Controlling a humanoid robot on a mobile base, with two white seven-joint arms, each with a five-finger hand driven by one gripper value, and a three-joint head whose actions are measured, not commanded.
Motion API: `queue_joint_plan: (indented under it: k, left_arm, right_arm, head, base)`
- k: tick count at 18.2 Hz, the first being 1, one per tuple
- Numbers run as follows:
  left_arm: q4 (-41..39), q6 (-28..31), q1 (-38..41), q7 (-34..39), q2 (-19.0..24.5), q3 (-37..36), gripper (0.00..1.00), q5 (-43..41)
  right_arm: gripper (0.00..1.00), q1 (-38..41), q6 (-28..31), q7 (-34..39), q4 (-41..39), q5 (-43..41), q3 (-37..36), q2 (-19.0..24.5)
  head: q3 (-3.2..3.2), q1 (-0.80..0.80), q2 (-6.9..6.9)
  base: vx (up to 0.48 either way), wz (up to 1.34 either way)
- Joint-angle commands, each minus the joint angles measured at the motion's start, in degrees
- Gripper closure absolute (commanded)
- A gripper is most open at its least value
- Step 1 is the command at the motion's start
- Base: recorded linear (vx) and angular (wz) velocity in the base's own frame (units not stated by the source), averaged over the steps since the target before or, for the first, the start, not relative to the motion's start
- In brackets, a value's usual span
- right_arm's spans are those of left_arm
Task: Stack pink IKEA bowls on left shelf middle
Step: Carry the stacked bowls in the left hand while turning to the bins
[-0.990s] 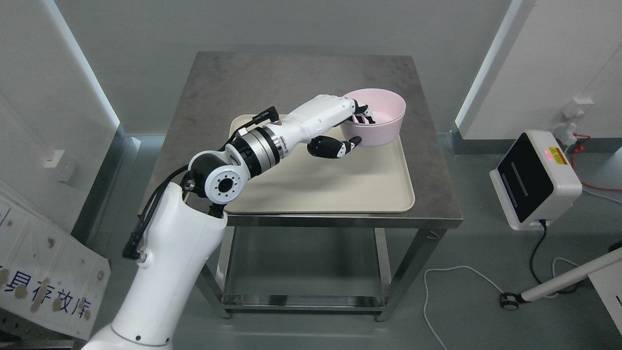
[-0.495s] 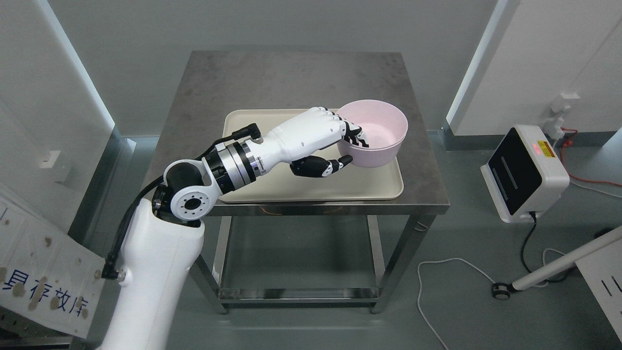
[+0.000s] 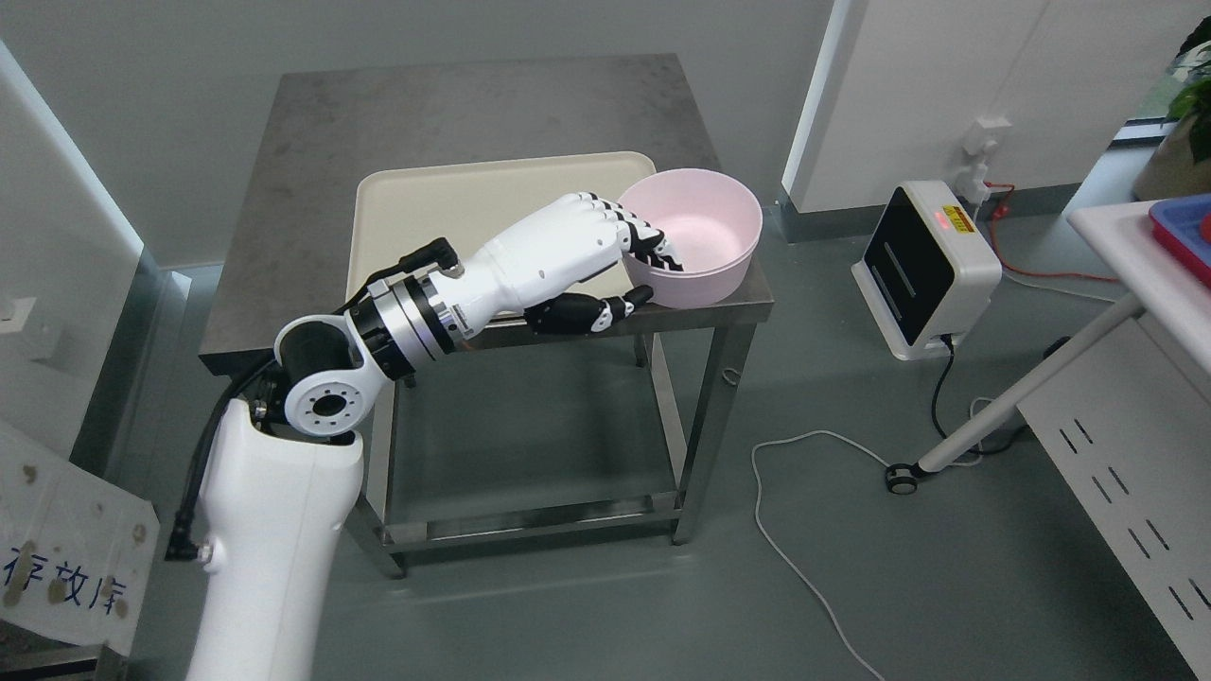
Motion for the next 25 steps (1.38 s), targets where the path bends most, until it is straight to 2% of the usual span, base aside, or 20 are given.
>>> queue_joint_plan:
  k: [1, 19, 25]
  left_arm:
    - [-1.2, -0.1, 0.3, 0.0, 1.0, 3.1, 0.95, 0.3]
    - [-1.2, 0.8, -1.5, -0.1, 1.0, 4.6, 0.94, 0.4]
    - [-1.2, 5.2, -7.6, -0.1, 1.0, 5.1, 0.94, 0.4]
  right_arm:
    - [0.0, 0.0, 0.1, 0.0, 0.0, 0.4, -0.5, -1.0]
    - [0.0, 0.0, 0.1, 0.0, 0.0, 0.4, -0.5, -1.0]
    - [0.0, 0.0, 0.1, 0.0, 0.0, 0.4, -0.6, -1.0]
  head:
    - [0.0, 0.0, 0.0]
    - [0.0, 0.0, 0.0]
    - [0.0, 0.0, 0.0]
  base:
    - [-0.248, -0.07]
    - [-0.264, 0.1]
    - [-0.228, 0.4]
